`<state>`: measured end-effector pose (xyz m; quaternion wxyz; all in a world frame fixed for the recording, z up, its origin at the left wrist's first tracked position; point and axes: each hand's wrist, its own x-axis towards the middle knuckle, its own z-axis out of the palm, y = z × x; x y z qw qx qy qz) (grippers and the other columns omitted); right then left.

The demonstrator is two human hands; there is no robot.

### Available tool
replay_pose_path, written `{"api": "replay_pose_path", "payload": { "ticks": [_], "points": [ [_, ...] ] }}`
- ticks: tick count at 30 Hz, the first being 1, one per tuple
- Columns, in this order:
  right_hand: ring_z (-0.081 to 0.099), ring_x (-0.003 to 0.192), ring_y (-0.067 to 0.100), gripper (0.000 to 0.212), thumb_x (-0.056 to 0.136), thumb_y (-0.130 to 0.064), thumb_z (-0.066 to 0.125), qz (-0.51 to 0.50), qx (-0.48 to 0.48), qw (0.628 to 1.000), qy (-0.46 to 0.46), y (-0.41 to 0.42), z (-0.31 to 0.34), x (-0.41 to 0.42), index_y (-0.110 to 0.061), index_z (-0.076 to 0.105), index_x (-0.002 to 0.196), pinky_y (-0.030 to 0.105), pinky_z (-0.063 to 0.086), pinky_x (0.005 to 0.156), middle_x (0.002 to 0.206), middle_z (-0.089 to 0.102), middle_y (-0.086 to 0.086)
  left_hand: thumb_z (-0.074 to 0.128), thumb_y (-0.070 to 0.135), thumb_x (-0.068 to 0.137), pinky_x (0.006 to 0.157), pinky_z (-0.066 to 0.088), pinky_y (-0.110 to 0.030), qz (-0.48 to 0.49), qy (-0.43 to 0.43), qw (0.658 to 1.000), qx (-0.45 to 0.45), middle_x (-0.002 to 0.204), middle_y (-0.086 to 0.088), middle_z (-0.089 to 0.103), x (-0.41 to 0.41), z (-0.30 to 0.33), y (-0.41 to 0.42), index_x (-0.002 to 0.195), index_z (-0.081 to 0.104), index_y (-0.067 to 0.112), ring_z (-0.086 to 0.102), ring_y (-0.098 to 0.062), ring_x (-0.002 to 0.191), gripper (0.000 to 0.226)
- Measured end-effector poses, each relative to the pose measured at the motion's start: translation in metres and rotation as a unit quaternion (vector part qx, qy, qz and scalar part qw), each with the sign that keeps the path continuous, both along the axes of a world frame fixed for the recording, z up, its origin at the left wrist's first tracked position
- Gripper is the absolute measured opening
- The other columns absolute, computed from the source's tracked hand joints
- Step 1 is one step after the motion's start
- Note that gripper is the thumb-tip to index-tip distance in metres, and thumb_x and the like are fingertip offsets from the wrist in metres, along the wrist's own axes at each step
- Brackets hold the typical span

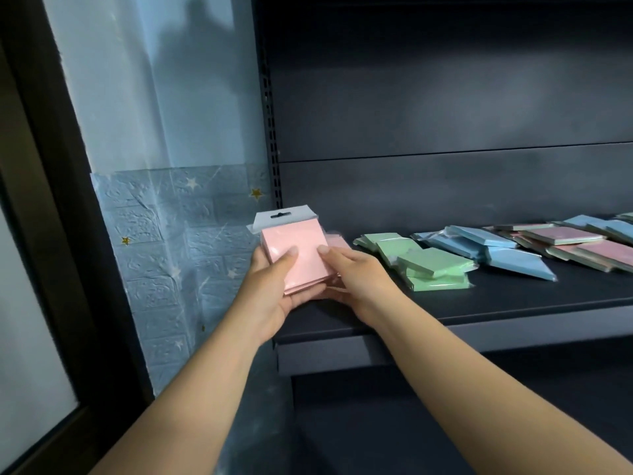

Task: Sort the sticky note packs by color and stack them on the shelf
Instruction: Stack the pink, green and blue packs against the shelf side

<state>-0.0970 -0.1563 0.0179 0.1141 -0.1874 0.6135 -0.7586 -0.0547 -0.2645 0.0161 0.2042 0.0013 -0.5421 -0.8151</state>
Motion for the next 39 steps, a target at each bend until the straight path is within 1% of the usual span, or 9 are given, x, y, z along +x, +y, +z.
{"api": "replay_pose_path", "payload": {
  "ticks": [5,11,15,20,23,26,29,35,39],
  "points": [
    [0.066,0.070,0.018,0.006,0.087,-0.012,0.063,0.051,0.061,0.997,-0.020,0.008,0.003,-0.013,-0.007,0.066,0.083,0.029,0.059,0.075,0.077,0.069,0.006,0.049,0.002,0.091,0.076,0.055,-0.038,-0.025,-0.015,0.997,-0.076,0.109,-0.006,0.063,-0.002,-0.008,-0.027,0.104,0.052,0.023,0.062,-0.019,0.089,0.025],
    [0.063,0.077,0.020,0.030,0.081,-0.025,0.071,-0.025,0.311,0.937,0.159,0.010,-0.001,-0.011,0.000,0.071,0.097,0.025,0.047,0.069,0.099,0.071,0.015,0.056,-0.002,0.086,0.099,0.042,-0.038,0.008,-0.031,0.975,-0.219,0.116,-0.004,0.058,0.000,-0.026,-0.042,0.125,0.043,0.017,0.055,-0.019,0.108,0.045],
    [0.052,0.064,0.012,0.029,0.082,-0.025,0.070,-0.010,0.319,0.935,0.156,0.013,0.002,-0.011,0.000,0.071,0.096,0.019,0.037,0.055,0.068,0.060,0.003,0.055,0.003,0.087,0.093,0.044,-0.034,0.019,-0.008,0.985,-0.174,0.105,0.003,0.059,-0.003,-0.024,-0.038,0.124,0.040,0.016,0.057,-0.012,0.097,0.043],
    [0.048,0.060,0.014,0.024,0.086,-0.024,0.065,-0.074,0.284,0.948,0.122,0.029,0.010,-0.023,0.000,0.069,0.091,0.020,0.041,0.056,0.068,0.056,0.004,0.047,-0.001,0.091,0.079,0.053,-0.027,0.025,-0.014,0.996,-0.090,0.112,-0.006,0.060,-0.009,-0.030,-0.042,0.126,0.044,0.009,0.057,-0.019,0.099,0.036],
    [0.053,0.084,0.028,0.038,0.087,-0.044,0.058,-0.160,0.469,0.854,0.162,0.034,0.018,-0.036,-0.006,0.063,0.088,0.029,0.037,0.063,0.082,0.055,0.010,0.044,-0.001,0.093,0.051,0.055,-0.018,0.035,-0.060,0.998,0.004,0.110,-0.011,0.059,-0.010,-0.025,-0.047,0.113,0.052,0.012,0.058,-0.016,0.080,0.025],
    [0.038,0.130,0.032,0.077,0.083,-0.068,0.043,-0.102,0.613,0.773,0.128,0.024,0.009,-0.046,-0.010,0.047,0.134,0.036,0.034,0.101,0.138,0.044,0.015,0.046,0.000,0.093,0.043,0.052,-0.017,0.042,-0.095,0.995,-0.004,0.095,-0.007,0.062,-0.012,-0.022,-0.049,0.093,0.053,0.016,0.058,-0.015,0.074,0.018],
    [0.024,0.139,0.034,0.086,0.080,-0.074,0.040,-0.079,0.662,0.730,0.150,0.009,-0.002,-0.058,-0.015,0.036,0.142,0.046,0.024,0.112,0.150,0.029,0.013,0.046,0.001,0.093,0.039,0.048,-0.015,0.041,-0.115,0.993,-0.012,0.075,-0.003,0.067,-0.013,-0.020,-0.050,0.091,0.053,0.017,0.063,-0.014,0.063,0.017],
    [0.048,0.121,0.026,0.073,0.077,-0.051,0.068,-0.068,0.490,0.865,0.088,0.020,0.002,-0.060,-0.008,0.049,0.132,0.030,0.038,0.098,0.135,0.050,0.007,0.045,0.008,0.094,0.051,0.047,-0.020,0.025,-0.146,0.989,-0.001,0.053,0.005,0.068,-0.016,-0.023,-0.055,0.094,0.055,0.019,0.063,-0.008,0.052,0.015],
    [0.051,0.075,0.017,0.024,0.080,-0.030,0.072,-0.103,0.344,0.930,0.081,0.032,0.003,-0.058,-0.011,0.060,0.087,0.023,0.037,0.061,0.084,0.057,0.003,0.045,0.012,0.095,0.042,0.047,-0.015,0.012,-0.138,0.990,0.015,0.051,0.004,0.067,-0.018,-0.021,-0.054,0.088,0.055,0.018,0.063,-0.006,0.044,0.013]
  ]
}}
